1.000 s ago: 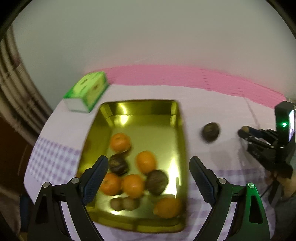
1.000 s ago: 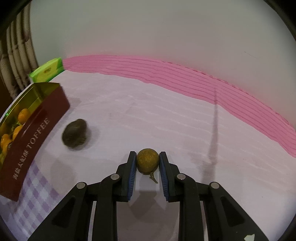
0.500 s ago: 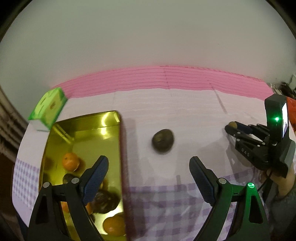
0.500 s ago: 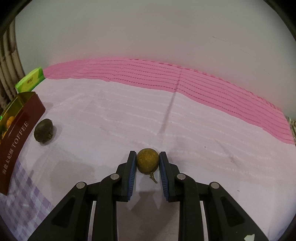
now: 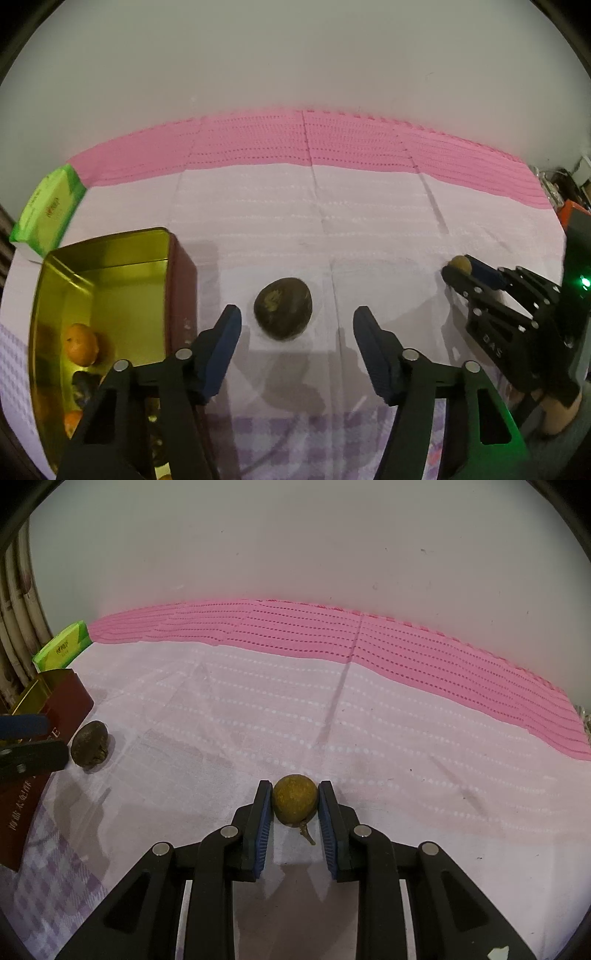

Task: Organize fruits
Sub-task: 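Grasp the dark brown fruit on the cloth with the left gripper while the right gripper holds its fruit, then carry the dark fruit into the tin tray and open the left gripper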

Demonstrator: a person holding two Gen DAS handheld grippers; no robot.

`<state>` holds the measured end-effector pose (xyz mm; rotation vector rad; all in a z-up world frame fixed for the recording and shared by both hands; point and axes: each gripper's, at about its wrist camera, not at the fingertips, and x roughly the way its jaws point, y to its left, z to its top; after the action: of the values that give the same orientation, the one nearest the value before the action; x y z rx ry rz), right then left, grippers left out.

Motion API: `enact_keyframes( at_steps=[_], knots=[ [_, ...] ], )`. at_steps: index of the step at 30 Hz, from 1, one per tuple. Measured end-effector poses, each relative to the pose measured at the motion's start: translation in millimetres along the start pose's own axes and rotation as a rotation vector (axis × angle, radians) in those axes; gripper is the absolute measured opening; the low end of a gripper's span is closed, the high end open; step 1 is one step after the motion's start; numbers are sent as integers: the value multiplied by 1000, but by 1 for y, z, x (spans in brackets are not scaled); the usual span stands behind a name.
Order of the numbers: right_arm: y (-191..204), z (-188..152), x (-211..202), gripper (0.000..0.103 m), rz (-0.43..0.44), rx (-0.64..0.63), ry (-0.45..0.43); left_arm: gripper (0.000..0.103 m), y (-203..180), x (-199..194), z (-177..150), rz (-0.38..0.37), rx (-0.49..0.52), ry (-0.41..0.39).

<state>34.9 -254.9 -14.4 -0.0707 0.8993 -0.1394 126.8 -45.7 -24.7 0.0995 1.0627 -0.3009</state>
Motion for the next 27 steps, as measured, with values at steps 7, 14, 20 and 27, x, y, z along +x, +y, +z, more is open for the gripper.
enact_keyframes(
  at_steps=[7, 14, 20, 27],
  knots=[
    [0, -1, -1, 24, 4, 3, 0, 52, 4, 23, 7, 11, -17, 39],
    [-1, 0, -1, 25, 7, 3, 0, 48, 5, 33, 7, 45, -9, 44],
    [-1, 0, -2, 25, 8, 5, -1, 42, 4, 37, 6, 50, -3, 49],
    [-1, 0, -1, 25, 8, 6, 0, 41, 5, 32, 0, 45, -6, 50]
  ],
)
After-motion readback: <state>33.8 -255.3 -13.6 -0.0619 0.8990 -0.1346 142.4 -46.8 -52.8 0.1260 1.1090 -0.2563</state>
